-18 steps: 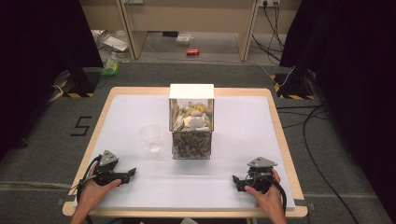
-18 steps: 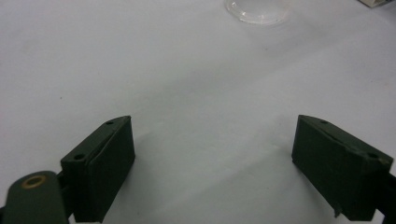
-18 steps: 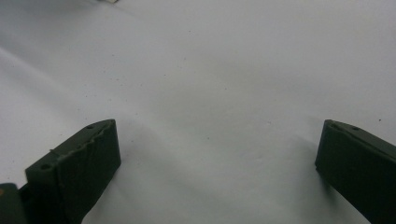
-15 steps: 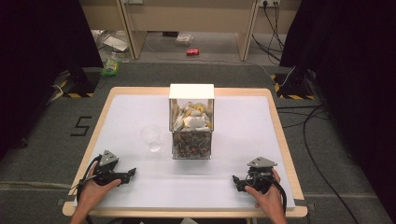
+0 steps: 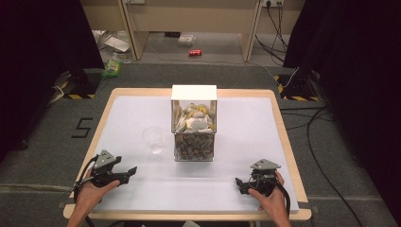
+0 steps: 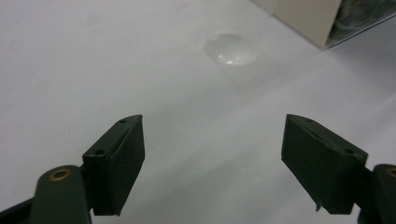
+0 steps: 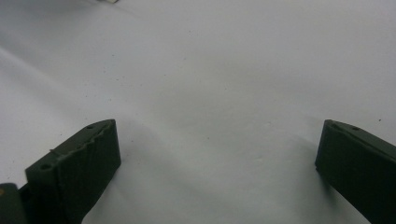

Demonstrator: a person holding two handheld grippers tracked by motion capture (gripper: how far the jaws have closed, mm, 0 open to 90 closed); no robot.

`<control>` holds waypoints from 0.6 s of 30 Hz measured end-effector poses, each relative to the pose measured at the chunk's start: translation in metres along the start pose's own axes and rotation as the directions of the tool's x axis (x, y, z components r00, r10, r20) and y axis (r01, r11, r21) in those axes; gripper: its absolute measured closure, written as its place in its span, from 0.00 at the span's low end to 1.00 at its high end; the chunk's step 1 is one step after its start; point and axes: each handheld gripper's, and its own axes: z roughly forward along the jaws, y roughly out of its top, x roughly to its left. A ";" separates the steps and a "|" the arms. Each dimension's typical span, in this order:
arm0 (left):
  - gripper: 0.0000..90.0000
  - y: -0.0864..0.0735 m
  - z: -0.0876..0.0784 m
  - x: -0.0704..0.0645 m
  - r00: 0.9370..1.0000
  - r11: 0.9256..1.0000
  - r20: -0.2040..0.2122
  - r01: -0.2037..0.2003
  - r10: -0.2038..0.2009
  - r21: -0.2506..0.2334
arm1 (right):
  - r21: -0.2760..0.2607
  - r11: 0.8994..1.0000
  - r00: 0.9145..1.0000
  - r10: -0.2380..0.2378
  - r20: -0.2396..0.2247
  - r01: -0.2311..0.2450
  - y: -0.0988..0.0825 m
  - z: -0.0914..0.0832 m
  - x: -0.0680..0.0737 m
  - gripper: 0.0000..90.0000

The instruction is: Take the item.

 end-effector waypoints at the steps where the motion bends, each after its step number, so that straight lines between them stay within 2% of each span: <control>1: 0.25 0.003 -0.002 -0.001 1.000 1.000 0.004 -0.012 0.012 -0.009 | 0.000 1.000 1.000 0.000 0.000 0.000 0.000 0.000 0.000 0.01; 2: 0.25 0.007 -0.004 -0.003 1.000 1.000 0.009 -0.017 0.017 -0.015 | -0.001 1.000 1.000 0.000 0.000 0.000 0.000 0.000 0.000 0.01; 3: 0.27 0.014 -0.008 -0.006 0.999 0.999 0.043 -0.009 0.011 -0.032 | 0.000 1.000 1.000 0.000 0.001 0.000 0.000 0.000 0.000 0.01; 4: 0.28 0.014 -0.008 -0.006 0.999 0.999 0.043 -0.009 0.011 -0.032 | -0.001 1.000 1.000 0.000 0.000 0.000 0.000 0.000 0.000 0.01; 7: 0.30 0.025 -0.014 -0.009 0.996 0.998 0.094 -0.002 0.008 -0.070 | -0.001 1.000 1.000 0.000 0.000 0.000 0.000 0.000 0.000 0.01; 9: 0.32 0.036 -0.019 -0.014 0.990 0.994 0.142 0.007 0.008 -0.106 | -0.001 1.000 1.000 0.000 0.000 0.000 0.000 0.000 0.000 0.01; 10: 0.33 0.036 -0.019 -0.014 0.990 0.994 0.142 0.007 0.008 -0.106 | 0.000 1.000 1.000 0.000 -0.001 0.000 0.000 0.000 0.000 0.01; 12: 0.35 0.049 -0.022 -0.020 0.984 0.991 0.174 -0.003 0.026 -0.134 | -0.001 1.000 1.000 0.000 0.000 0.000 0.000 0.000 0.000 0.01; 13: 0.36 0.049 -0.022 -0.020 0.984 0.991 0.174 -0.003 0.026 -0.134 | -0.001 1.000 1.000 0.000 0.000 0.000 0.000 0.000 0.000 0.01; 14: 0.37 0.057 -0.026 -0.025 0.979 0.987 0.201 0.000 0.033 -0.159 | -0.001 1.000 1.000 0.001 0.001 -0.001 0.000 0.000 0.000 0.01; 15: 0.38 0.057 -0.026 -0.025 0.979 0.987 0.201 0.000 0.033 -0.159 | -0.001 1.000 1.000 0.001 0.001 -0.001 0.000 0.000 0.000 0.01; 16: 0.38 0.061 -0.028 -0.027 0.976 0.985 0.214 0.001 0.036 -0.170 | 0.000 1.000 1.000 0.000 0.000 0.000 0.000 0.000 0.000 0.01; 17: 0.40 0.070 -0.031 -0.031 0.970 0.983 0.238 -0.001 0.046 -0.184 | 0.000 1.000 1.000 0.000 0.000 0.000 0.000 0.000 0.000 0.01; 18: 0.41 0.070 -0.031 -0.031 0.970 0.983 0.238 -0.001 0.046 -0.184 | 0.000 1.000 1.000 0.000 0.000 0.000 0.000 0.000 0.000 0.01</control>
